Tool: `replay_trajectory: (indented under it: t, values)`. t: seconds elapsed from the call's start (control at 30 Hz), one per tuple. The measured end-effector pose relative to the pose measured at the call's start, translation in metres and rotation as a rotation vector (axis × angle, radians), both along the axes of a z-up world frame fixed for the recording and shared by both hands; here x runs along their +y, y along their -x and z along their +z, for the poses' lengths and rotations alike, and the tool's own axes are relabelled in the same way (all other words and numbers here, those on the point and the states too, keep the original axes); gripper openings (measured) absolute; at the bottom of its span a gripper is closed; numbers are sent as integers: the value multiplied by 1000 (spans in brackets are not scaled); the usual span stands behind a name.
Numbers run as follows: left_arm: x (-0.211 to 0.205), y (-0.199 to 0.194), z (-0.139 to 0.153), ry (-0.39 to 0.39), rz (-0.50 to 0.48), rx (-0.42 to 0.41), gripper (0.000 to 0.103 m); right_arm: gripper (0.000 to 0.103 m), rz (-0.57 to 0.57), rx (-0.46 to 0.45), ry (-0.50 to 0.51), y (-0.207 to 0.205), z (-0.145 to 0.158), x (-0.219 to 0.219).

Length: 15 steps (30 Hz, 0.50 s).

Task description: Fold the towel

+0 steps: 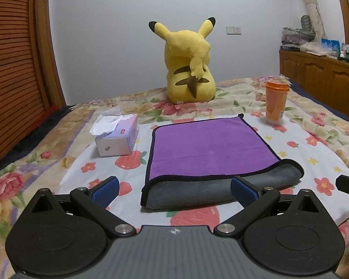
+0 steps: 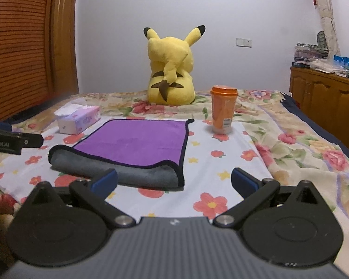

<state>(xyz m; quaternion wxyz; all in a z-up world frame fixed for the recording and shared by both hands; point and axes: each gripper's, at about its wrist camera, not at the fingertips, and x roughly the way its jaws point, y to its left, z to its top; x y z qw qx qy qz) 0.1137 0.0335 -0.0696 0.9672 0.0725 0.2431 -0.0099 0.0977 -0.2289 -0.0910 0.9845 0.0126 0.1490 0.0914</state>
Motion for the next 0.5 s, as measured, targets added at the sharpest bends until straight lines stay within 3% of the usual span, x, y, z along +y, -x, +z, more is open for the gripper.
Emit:
replay_trajectory:
  t: [0.5]
  values:
    - [12,-40,-23,7,25,54,103,103,28,15,25,-25,-8,10]
